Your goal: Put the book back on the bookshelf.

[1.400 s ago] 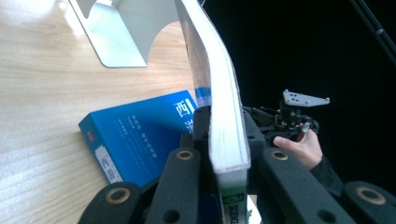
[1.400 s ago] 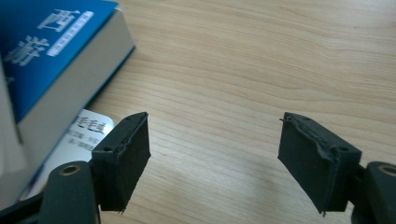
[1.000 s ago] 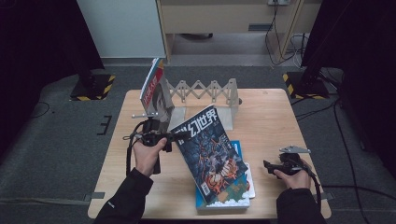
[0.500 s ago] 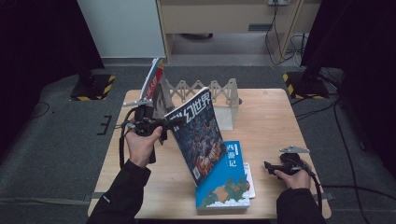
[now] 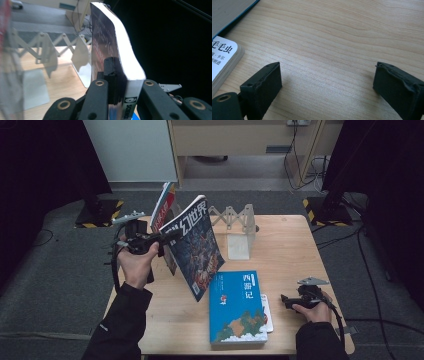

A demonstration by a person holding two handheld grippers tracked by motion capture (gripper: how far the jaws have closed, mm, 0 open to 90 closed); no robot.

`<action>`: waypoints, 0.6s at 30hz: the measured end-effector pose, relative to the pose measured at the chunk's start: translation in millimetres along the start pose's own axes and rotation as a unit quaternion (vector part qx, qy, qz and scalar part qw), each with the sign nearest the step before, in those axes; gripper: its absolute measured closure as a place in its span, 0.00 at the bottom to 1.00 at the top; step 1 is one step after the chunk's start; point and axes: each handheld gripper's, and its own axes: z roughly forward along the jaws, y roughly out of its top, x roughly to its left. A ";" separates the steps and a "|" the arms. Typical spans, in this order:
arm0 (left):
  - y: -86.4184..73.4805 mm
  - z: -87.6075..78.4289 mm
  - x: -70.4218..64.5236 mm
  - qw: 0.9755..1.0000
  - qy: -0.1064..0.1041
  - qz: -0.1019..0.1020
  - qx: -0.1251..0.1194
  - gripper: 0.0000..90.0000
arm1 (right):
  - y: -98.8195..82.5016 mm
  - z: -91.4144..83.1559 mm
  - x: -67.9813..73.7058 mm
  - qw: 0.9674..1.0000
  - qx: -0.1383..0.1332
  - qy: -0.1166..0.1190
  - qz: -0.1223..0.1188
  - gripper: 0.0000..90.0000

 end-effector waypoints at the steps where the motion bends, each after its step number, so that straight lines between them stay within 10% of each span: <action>1: 2.1 -2.8 -0.3 1.000 0.006 0.004 -0.003 0.91 | -0.2 0.0 0.0 1.000 -0.001 -0.001 0.001 0.09; 18: 29.3 -28.7 2.7 0.993 0.100 0.044 -0.046 0.91 | -3.3 5.2 3.8 1.000 -0.018 -0.013 -0.005 0.02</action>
